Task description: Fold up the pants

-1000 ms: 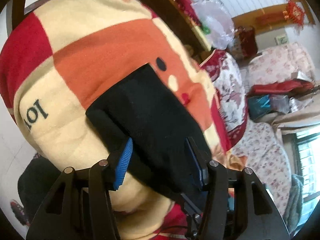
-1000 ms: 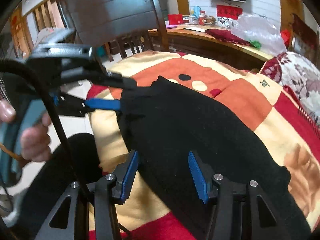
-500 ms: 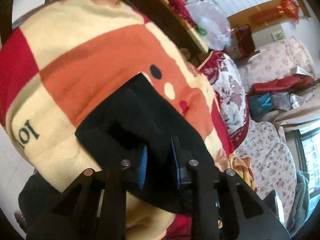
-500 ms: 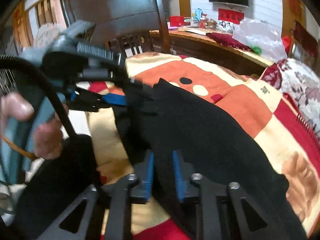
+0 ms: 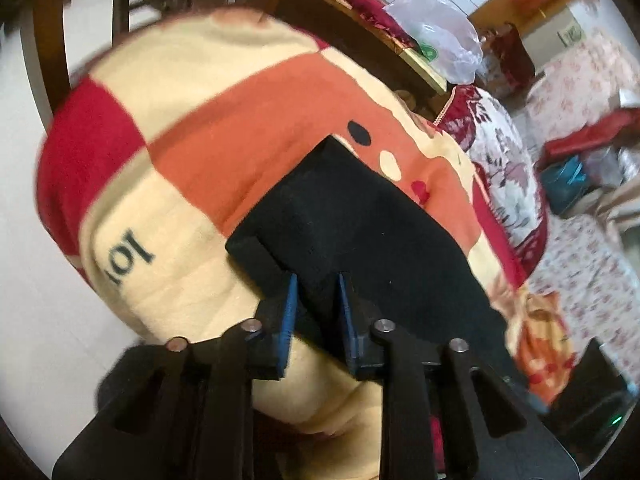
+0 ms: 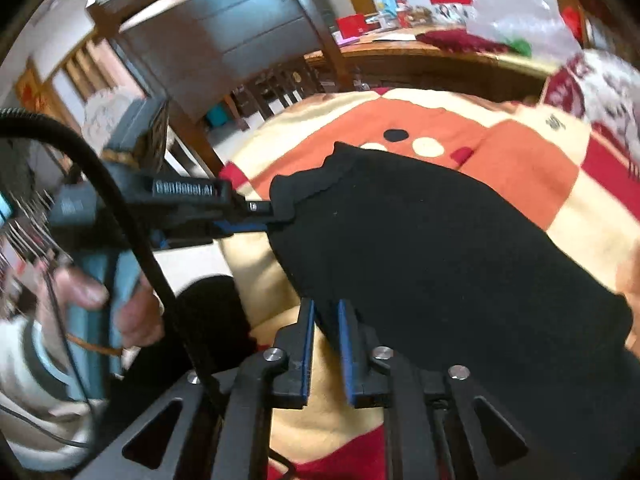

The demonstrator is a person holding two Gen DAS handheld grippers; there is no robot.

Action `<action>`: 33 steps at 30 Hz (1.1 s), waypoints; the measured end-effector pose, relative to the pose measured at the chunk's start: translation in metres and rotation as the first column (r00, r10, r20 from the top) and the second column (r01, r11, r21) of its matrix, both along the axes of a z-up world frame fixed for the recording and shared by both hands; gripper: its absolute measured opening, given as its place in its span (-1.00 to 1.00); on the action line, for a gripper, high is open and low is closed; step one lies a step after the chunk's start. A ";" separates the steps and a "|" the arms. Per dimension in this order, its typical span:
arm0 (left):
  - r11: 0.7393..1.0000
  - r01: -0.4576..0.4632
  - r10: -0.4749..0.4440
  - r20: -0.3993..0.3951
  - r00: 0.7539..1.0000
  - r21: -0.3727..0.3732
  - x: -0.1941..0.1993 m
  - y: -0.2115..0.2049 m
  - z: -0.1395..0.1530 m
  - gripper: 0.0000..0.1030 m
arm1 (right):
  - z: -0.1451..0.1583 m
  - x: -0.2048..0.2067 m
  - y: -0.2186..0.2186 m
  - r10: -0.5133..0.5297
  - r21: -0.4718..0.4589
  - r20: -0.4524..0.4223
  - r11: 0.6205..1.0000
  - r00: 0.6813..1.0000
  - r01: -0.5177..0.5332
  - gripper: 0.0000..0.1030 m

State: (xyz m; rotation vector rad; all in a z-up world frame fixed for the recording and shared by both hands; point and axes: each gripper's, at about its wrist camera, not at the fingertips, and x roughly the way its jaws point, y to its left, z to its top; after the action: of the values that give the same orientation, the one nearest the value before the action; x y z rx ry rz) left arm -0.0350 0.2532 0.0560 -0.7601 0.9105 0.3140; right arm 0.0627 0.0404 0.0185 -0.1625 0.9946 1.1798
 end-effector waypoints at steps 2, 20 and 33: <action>0.997 0.010 -0.010 -0.004 1.000 0.073 -0.001 -0.009 0.011 -0.30 | 0.006 0.002 -0.012 -0.021 0.017 -0.020 1.000 1.000 0.022 -0.17; 0.937 0.270 -0.283 0.033 0.958 0.220 0.027 -0.125 0.052 -0.02 | 0.022 0.006 -0.164 -0.430 0.043 -0.080 0.900 0.899 0.434 -0.05; 0.816 0.564 -0.569 0.010 0.822 0.126 0.083 -0.233 0.035 -0.02 | 0.022 -0.001 -0.283 -0.701 -0.018 -0.093 0.711 0.707 0.703 -0.03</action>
State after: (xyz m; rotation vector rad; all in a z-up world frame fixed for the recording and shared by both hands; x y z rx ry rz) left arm 0.0482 0.0199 0.0905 -0.3534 1.0202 -0.1810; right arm 0.0620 -0.2429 0.0406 0.2837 0.9950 0.4826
